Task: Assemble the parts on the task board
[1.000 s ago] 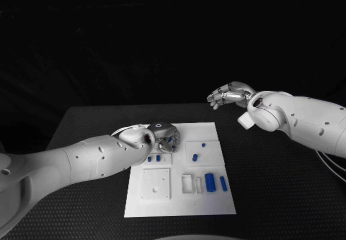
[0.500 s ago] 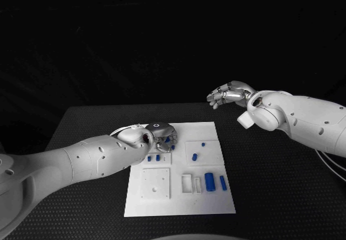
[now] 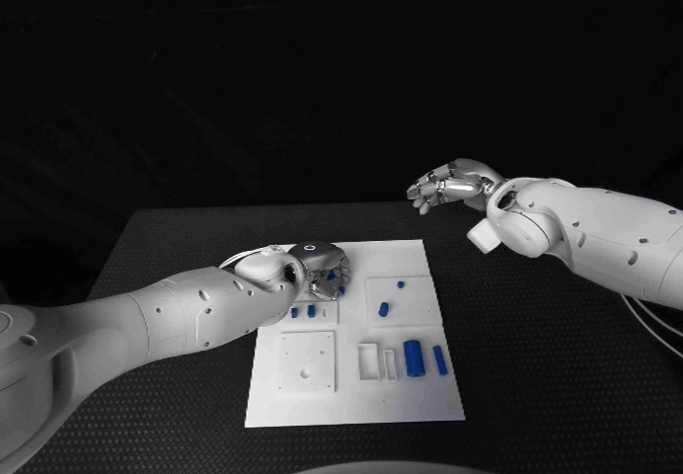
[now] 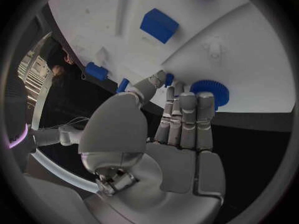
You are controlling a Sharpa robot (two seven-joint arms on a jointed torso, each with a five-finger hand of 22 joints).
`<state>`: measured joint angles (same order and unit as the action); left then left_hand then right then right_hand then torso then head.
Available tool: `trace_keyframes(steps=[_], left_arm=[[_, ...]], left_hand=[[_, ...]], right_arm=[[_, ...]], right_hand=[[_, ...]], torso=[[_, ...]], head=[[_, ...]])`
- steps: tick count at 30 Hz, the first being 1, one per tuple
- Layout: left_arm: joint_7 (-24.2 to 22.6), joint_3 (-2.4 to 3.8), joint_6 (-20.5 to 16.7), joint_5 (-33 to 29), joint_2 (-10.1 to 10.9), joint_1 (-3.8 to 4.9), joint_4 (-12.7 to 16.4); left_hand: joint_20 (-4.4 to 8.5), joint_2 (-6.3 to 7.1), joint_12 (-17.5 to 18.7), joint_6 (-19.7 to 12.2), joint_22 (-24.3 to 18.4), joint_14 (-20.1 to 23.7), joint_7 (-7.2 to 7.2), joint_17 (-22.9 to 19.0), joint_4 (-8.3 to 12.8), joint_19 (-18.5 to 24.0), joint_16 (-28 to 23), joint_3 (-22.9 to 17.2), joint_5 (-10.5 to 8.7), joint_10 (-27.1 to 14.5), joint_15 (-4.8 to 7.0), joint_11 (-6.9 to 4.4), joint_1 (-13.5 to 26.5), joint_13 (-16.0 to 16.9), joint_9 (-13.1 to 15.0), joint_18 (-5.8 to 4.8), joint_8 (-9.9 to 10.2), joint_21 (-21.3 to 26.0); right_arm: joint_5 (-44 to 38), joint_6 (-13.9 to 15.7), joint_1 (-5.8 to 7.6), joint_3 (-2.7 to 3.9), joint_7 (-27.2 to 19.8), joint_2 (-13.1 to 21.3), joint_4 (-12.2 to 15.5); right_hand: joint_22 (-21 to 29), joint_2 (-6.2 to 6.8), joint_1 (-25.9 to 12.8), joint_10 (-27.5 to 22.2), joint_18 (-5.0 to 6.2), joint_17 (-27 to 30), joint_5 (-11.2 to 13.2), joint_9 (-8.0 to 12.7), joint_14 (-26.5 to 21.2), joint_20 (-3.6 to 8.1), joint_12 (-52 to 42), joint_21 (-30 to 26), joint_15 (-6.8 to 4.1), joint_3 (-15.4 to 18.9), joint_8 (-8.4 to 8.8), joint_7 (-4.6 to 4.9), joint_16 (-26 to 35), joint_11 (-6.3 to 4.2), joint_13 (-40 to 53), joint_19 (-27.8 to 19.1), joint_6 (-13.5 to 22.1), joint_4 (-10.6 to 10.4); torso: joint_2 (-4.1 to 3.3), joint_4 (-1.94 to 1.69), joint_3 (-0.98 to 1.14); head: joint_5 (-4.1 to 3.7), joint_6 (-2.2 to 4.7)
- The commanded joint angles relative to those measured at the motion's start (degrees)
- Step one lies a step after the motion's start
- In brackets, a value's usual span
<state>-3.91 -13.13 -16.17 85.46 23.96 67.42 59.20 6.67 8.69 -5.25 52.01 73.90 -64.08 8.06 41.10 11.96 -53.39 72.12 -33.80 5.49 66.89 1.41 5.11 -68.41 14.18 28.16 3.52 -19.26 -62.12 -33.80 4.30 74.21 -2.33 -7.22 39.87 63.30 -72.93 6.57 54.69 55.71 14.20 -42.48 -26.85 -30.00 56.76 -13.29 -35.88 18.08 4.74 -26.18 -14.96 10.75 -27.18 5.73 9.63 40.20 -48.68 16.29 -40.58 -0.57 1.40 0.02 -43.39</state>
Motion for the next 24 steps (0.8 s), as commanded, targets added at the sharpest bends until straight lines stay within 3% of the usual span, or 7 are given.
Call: trace_keyframes(steps=[1, 24], left_arm=[[-0.5, -0.22, 1.5, 0.3, -0.4, -0.58, 0.0], [1.3, -0.23, 4.6, 2.2, -0.5, -0.6, -0.4]], left_hand=[[0.09, -0.68, 0.0, 0.5, 0.1, -0.4, -0.1, -0.1, 0.3, -0.3, 0.4, 0.1, 0.36, 0.5, -0.02, -0.06, 0.2, -0.1, -0.1, 5.6, 0.2, -0.3], [1.18, -2.14, -0.7, 3.9, 0.1, -2.4, -1.16, -0.8, 2.0, -1.0, 1.5, -0.5, 0.87, 5.5, 1.45, -1.53, -1.3, -0.3, -0.4, 5.3, -0.6, -0.5]], right_arm=[[0.0, -0.3, -0.02, 0.02, -0.7, -0.1, 0.0], [0.0, -0.4, -0.02, 0.02, -0.7, -0.2, -0.1]], right_hand=[[-0.1, -0.2, -0.4, 0.3, 0.8, 0.1, -0.3, 0.1, -0.2, 0.14, 0.2, 0.3, 0.23, -0.2, -0.37, -0.14, 0.2, 0.13, -0.1, -0.4, -0.4, -0.3], [-0.1, -0.22, -0.4, 0.4, 0.8, 0.1, -0.3, 0.1, -0.2, 0.14, 0.2, 0.4, 0.23, -0.2, -0.39, -0.16, 0.1, 0.12, -0.1, -0.4, -0.5, -0.3]], torso=[[0.0, 0.0, 0.03], [0.01, 0.0, 0.02]], head=[[0.02, -0.06], [-0.12, -0.3]])
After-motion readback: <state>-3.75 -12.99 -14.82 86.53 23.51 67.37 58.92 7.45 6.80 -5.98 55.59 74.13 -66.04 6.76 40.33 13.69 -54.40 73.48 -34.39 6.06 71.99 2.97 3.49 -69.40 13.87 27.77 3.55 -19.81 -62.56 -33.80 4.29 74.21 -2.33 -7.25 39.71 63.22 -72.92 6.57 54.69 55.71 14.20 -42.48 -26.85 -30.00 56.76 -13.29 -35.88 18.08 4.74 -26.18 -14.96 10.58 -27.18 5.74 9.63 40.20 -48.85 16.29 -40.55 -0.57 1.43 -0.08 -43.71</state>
